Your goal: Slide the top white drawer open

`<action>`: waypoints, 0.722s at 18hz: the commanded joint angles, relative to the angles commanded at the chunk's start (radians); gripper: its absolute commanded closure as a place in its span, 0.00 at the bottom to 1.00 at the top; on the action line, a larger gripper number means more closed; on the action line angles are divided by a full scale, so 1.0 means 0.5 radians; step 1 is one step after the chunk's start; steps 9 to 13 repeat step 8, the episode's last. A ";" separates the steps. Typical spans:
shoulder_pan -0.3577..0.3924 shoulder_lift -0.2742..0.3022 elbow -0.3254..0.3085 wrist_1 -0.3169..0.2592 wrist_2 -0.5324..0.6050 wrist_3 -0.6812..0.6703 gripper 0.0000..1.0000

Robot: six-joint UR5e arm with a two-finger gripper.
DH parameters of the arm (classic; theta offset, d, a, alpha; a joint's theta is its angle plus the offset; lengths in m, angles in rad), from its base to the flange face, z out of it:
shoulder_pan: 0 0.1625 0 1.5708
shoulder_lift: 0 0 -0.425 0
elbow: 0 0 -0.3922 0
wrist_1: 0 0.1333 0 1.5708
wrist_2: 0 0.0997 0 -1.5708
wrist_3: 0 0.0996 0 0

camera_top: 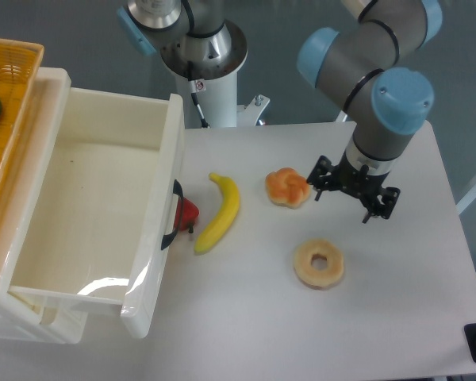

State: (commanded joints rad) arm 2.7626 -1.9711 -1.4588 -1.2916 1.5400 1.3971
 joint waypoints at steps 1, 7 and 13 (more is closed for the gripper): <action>0.018 -0.006 0.006 0.003 0.037 0.080 0.00; 0.065 -0.092 0.006 0.144 0.077 0.237 0.00; 0.068 -0.098 0.006 0.159 0.077 0.237 0.00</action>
